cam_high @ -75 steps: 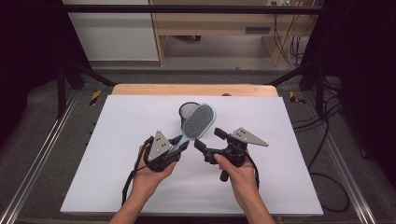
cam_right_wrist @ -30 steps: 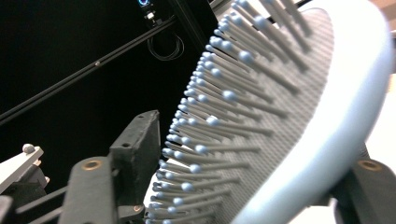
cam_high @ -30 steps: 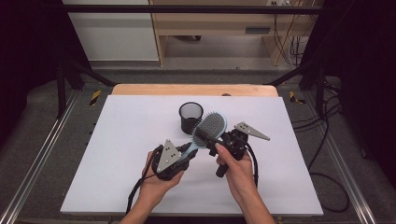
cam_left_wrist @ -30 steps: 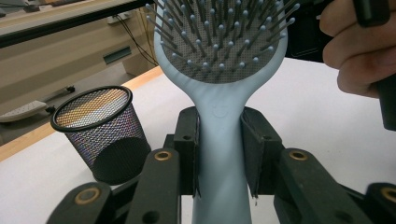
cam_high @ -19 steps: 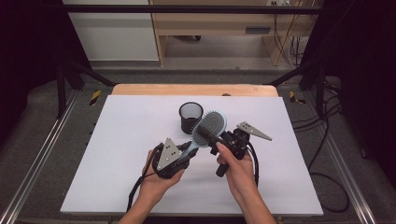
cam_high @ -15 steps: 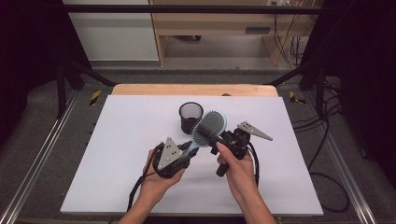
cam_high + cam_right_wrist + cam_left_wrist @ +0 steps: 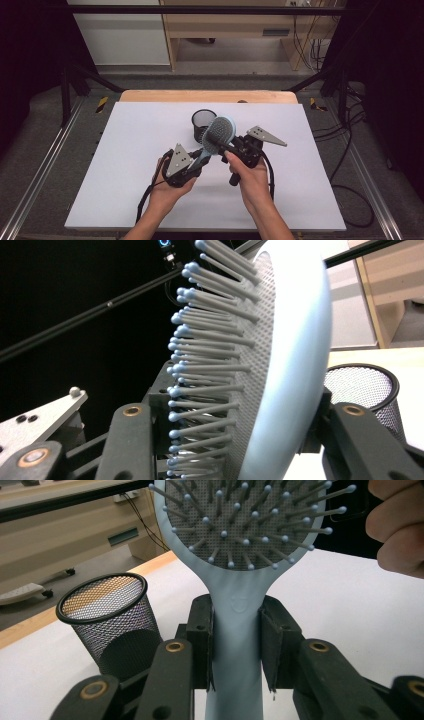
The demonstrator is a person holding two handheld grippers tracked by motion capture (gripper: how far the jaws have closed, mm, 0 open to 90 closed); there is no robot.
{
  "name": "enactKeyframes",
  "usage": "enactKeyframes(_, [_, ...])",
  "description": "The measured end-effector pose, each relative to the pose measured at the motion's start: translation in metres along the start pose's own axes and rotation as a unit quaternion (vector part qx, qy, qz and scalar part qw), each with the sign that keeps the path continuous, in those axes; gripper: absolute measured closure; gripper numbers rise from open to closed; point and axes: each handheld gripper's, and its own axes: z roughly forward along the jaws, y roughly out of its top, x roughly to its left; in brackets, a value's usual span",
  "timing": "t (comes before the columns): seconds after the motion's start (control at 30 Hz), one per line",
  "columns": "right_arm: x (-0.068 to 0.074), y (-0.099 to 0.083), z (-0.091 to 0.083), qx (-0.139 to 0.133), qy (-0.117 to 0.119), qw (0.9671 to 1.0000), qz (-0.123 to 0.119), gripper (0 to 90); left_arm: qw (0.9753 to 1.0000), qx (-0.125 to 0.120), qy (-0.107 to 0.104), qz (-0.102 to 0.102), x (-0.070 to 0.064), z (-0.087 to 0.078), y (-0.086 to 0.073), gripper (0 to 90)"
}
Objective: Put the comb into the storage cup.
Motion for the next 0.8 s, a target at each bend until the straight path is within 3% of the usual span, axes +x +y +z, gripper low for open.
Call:
enactKeyframes(0.5, [0.007,0.004,0.005,0.014,-0.011,0.9991,-0.038,55.2,0.9996,0.006,-0.008,-0.028,0.004,0.006,0.0,69.6])
enactKeyframes(0.8, [0.014,0.004,0.017,0.027,-0.007,0.9984,-0.049,55.6,0.9992,0.009,0.006,-0.038,0.011,-0.002,-0.003,69.4])
